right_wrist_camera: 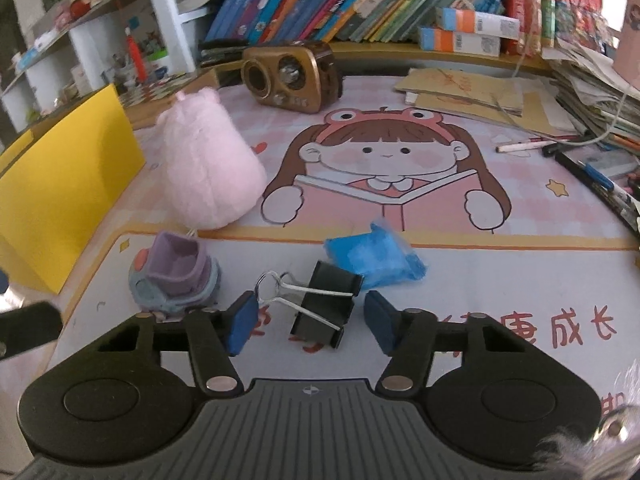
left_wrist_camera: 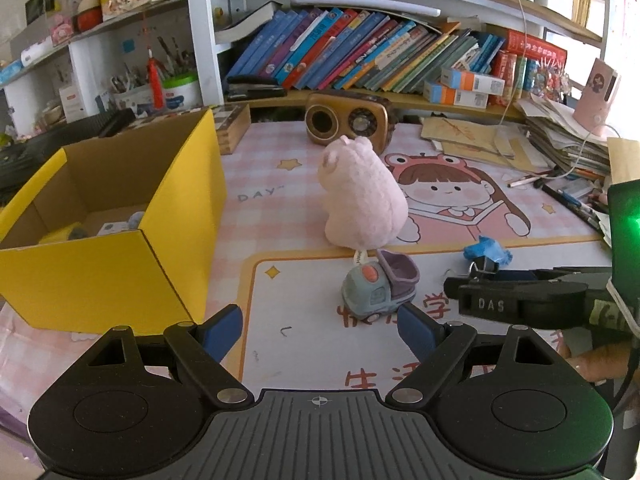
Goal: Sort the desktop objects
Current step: 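Close the right tool on the black binder clip while the left tool grips the toy car, then carry the binder clip and grey toy car with both tools toward the yellow box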
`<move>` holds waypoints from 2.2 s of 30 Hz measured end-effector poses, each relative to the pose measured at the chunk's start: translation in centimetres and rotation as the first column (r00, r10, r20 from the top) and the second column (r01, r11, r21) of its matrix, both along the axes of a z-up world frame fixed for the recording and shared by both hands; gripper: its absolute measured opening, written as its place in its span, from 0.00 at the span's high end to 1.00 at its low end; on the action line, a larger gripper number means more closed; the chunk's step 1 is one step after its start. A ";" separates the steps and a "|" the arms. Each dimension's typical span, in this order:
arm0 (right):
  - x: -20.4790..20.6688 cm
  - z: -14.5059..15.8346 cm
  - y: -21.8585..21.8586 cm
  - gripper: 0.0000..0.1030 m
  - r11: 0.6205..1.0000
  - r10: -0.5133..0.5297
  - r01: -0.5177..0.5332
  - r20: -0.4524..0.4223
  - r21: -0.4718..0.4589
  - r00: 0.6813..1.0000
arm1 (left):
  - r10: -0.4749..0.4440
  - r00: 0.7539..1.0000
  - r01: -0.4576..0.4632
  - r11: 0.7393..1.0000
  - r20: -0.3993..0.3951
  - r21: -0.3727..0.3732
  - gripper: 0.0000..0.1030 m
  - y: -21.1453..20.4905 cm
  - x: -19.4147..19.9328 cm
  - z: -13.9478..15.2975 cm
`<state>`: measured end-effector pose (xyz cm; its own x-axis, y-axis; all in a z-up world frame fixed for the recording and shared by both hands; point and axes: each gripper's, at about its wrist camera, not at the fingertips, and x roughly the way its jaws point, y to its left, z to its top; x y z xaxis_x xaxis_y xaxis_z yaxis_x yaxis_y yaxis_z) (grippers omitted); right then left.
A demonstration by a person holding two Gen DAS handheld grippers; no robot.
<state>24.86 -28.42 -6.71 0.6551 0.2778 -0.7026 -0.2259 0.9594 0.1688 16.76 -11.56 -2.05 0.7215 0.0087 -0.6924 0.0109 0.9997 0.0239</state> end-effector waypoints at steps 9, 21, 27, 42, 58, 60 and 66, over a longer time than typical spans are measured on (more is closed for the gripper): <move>-0.9 0.6 -2.0 0.78 0.998 -0.019 0.019 0.003 0.058 1.000 | -0.043 0.999 0.043 0.999 -0.007 -0.008 0.16 -1.2 0.8 -0.6; -3.8 2.0 -6.1 0.78 0.999 -0.043 0.043 0.037 0.018 0.998 | -0.073 0.997 0.072 0.997 -0.024 -0.036 0.16 -4.1 4.8 -3.1; -4.3 1.7 -6.7 0.78 0.999 -0.037 0.037 0.024 -0.003 0.999 | -0.007 0.998 0.006 1.000 -0.057 -0.010 0.16 -5.3 7.0 -4.4; -4.4 0.7 -7.2 0.77 0.999 0.004 -0.004 0.015 -0.050 1.000 | 0.093 0.995 -0.096 0.990 -0.036 -0.104 0.39 -3.6 5.6 -3.9; -3.8 0.2 -6.8 0.76 0.997 0.037 -0.035 0.023 -0.075 0.999 | -0.017 1.000 0.020 0.986 0.024 -0.164 0.38 -3.2 -1.1 0.7; -4.1 0.6 -6.9 0.76 0.997 0.039 -0.036 0.030 -0.070 0.999 | -0.013 1.000 0.017 0.985 0.029 -0.169 0.38 -3.0 -1.7 0.8; -5.5 2.4 -7.1 0.76 0.999 0.044 -0.042 0.054 -0.033 0.998 | 0.004 0.999 0.005 0.979 0.044 -0.202 0.38 -2.4 -2.8 1.7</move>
<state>19.40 -35.50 -4.29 0.6810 0.2846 -0.6747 -0.2749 0.9534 0.1246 13.97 -14.01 -0.36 0.7515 -0.1281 -0.6472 0.0146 0.9840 -0.1777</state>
